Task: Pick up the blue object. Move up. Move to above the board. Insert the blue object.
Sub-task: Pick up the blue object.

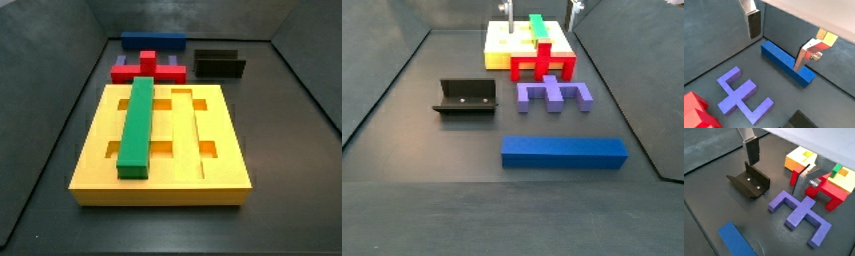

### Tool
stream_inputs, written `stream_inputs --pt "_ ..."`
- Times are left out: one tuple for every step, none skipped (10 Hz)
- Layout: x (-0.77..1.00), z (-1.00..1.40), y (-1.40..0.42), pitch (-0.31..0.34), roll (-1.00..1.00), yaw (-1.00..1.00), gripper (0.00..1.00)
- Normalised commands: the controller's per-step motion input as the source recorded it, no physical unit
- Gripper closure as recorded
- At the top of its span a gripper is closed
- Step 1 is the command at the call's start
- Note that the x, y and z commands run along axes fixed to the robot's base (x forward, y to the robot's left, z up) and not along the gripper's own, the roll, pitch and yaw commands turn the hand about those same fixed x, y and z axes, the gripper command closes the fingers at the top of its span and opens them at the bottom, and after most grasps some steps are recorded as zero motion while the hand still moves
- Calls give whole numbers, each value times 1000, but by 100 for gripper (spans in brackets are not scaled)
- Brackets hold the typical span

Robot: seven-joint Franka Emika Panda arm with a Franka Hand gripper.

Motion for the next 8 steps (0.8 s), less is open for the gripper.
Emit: stream_inputs --pt "0 0 0 0 0 -11 0" --pt "0 0 317 0 -60 -340 0" --pt "-20 -160 311 -40 -59 -629 0" --pt "-197 -229 194 -107 -90 -663 0" --pt "-263 -266 217 -66 -19 -709 0" --pt "-294 -291 223 -41 0 -754 0" --pt "-260 -251 229 -76 -41 -674 0" --pt "-243 -214 246 -126 -116 -577 0"
